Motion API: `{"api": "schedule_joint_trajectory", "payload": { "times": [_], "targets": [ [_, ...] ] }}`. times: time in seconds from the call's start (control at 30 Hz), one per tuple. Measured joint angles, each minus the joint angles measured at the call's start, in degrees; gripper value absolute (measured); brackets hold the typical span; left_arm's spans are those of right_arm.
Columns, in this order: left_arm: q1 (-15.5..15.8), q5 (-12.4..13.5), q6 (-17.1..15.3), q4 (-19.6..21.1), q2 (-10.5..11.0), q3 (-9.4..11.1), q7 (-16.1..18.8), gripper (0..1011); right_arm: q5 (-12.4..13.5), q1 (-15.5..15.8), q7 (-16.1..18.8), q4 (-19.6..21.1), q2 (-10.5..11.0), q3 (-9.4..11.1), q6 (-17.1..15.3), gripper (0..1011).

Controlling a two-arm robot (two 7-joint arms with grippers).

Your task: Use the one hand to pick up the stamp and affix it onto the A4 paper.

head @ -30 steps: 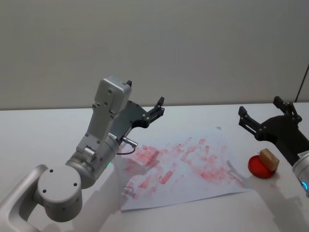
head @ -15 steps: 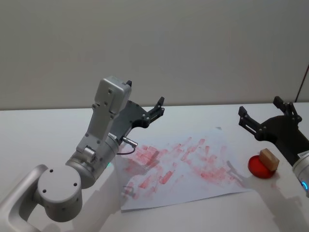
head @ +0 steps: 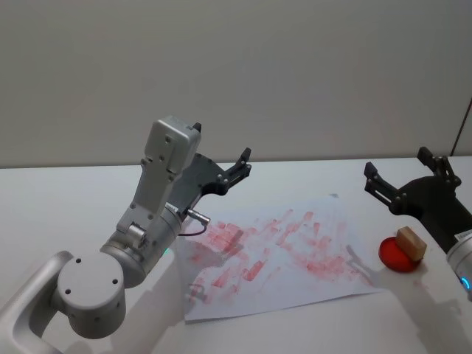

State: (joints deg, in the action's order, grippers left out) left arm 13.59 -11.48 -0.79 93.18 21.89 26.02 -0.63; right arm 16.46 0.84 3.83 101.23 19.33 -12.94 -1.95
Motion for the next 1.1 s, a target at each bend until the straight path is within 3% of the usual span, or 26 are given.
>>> {"api": "schedule_joint_trajectory", "payload": {
  "times": [0.3,0.83,1.1],
  "targets": [
    [0.00,0.00,0.00,0.00,0.00,0.00,0.00,1001,0.44,0.66,0.00,0.18,0.62,0.36,0.02,1001],
    [0.00,0.00,0.00,0.00,0.00,0.00,0.00,1001,6.71,10.03,-4.36,3.01,7.17,4.55,-1.17,1001],
    [0.00,0.00,0.00,0.00,0.00,0.00,0.00,1001,8.12,11.74,-4.58,2.51,8.95,5.77,-2.91,1001]
  ]
}}
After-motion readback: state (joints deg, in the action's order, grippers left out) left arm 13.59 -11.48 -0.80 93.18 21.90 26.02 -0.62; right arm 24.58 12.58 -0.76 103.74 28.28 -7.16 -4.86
